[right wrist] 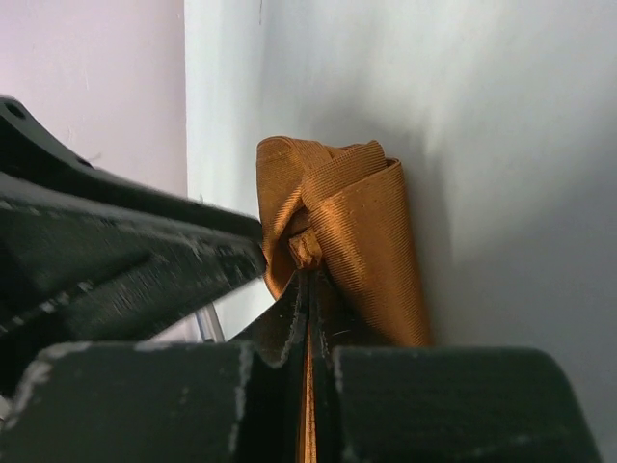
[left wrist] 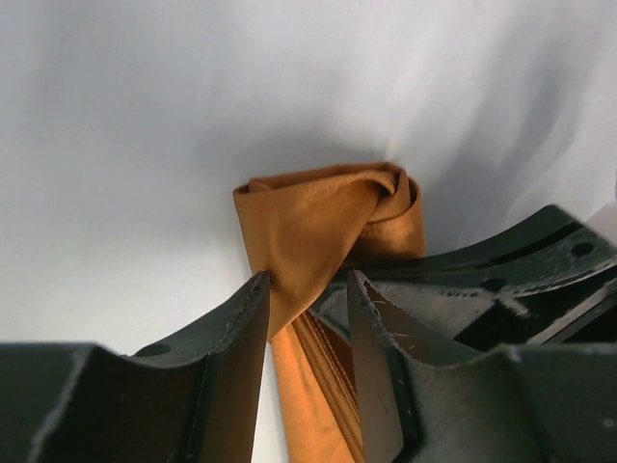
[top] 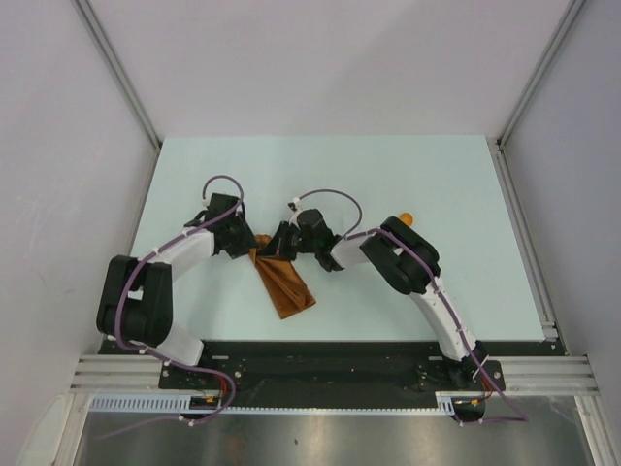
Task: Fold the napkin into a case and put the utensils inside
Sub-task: Stuff the smaller-rectangle-folded napkin at the center of the board.
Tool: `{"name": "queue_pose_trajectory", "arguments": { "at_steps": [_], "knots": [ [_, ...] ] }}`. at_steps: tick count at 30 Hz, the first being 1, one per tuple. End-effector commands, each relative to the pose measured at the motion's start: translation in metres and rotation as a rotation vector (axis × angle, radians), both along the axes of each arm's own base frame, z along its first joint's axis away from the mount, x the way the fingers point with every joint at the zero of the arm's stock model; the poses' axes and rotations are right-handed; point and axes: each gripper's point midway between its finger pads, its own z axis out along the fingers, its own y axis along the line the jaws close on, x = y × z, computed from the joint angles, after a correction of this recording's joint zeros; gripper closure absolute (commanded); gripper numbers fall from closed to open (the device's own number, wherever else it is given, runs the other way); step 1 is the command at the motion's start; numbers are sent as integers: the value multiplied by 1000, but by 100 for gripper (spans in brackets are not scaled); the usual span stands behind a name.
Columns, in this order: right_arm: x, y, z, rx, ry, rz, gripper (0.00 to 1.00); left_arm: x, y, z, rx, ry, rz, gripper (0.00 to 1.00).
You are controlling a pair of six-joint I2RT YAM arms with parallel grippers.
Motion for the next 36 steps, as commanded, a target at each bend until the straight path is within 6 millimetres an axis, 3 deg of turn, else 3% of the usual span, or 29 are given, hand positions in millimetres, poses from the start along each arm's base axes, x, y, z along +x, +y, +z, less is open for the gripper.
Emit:
{"name": "queue_pose_trajectory", "arguments": {
  "at_steps": [1, 3, 7, 12, 17, 26, 30, 33, 35, 36],
  "knots": [
    [21, 9, 23, 72, -24, -52, 100, -2, -3, 6, 14, -16, -21, 57],
    [20, 10, 26, 78, -28, -41, 100, -5, -2, 14, 24, -48, -15, 54],
    [17, 7, 34, 74, -15, -27, 100, -23, 1, 7, 31, -51, -33, 50],
    [15, 4, 42, 90, 6, -14, 100, -41, -16, -8, -20, -7, -95, 50],
    [13, 2, 48, 86, 14, -7, 100, -45, -29, -3, -35, -36, -117, 48],
    [19, -17, 78, 54, -53, 7, 100, -58, -30, 14, -77, -110, -93, 48],
    [18, -38, 79, -58, -96, 26, 97, -66, -34, 17, -105, -97, -106, 45],
    [6, -65, 67, -185, -127, 61, 95, -72, -39, 12, -127, -48, -113, 44],
    [1, -82, 73, -230, -170, 61, 93, -71, -43, 13, -154, -57, -116, 43],
    [-6, -94, 61, -263, -151, 59, 93, -73, -44, 11, -163, -54, -114, 43]
  ]
}}
